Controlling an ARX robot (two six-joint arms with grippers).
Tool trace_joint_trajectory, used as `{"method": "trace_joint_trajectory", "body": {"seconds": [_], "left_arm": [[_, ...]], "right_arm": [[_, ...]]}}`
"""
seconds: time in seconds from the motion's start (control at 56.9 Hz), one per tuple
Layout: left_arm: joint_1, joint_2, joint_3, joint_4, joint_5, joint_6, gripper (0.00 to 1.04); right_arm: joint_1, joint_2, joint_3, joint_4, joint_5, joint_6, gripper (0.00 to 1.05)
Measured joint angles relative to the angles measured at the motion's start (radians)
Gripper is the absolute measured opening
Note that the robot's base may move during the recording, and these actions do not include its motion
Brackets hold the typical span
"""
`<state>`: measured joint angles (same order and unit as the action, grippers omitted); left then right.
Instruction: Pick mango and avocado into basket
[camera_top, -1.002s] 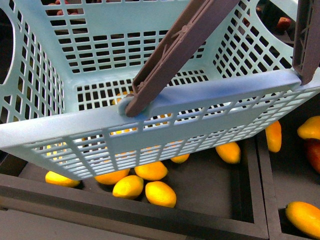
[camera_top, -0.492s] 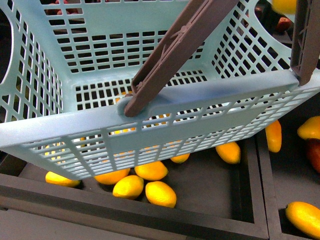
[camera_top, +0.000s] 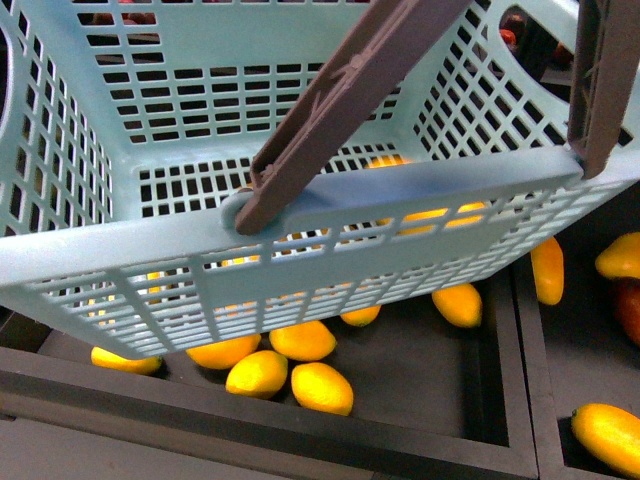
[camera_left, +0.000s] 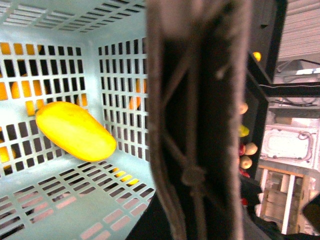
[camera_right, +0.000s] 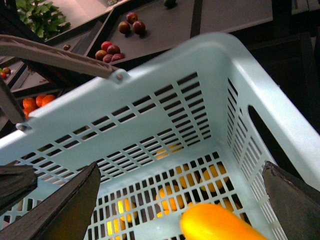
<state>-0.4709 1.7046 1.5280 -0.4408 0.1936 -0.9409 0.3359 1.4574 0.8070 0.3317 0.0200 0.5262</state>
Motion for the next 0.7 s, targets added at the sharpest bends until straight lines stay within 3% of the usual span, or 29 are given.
{"method": "trace_joint_trajectory", "body": {"seconds": [0.229, 0.264, 0.422, 0.703], "left_arm": [[0.000, 0.004, 0.000, 0.000, -0.004, -0.002, 0.05], [0.000, 0.004, 0.000, 0.000, -0.005, -0.001, 0.05], [0.000, 0.004, 0.000, 0.000, 0.000, -0.002, 0.05], [-0.002, 0.004, 0.000, 0.000, 0.004, -0.003, 0.05]], "right_arm": [[-0.131, -0.132, -0.043, -0.050, -0.021, 0.004, 0.97], [-0.154, -0.151, -0.064, -0.011, 0.011, -0.036, 0.94], [-0.249, -0.247, -0.256, 0.323, 0.077, -0.338, 0.70], [-0.277, -0.377, -0.472, 0.396, 0.035, -0.500, 0.28]]}}
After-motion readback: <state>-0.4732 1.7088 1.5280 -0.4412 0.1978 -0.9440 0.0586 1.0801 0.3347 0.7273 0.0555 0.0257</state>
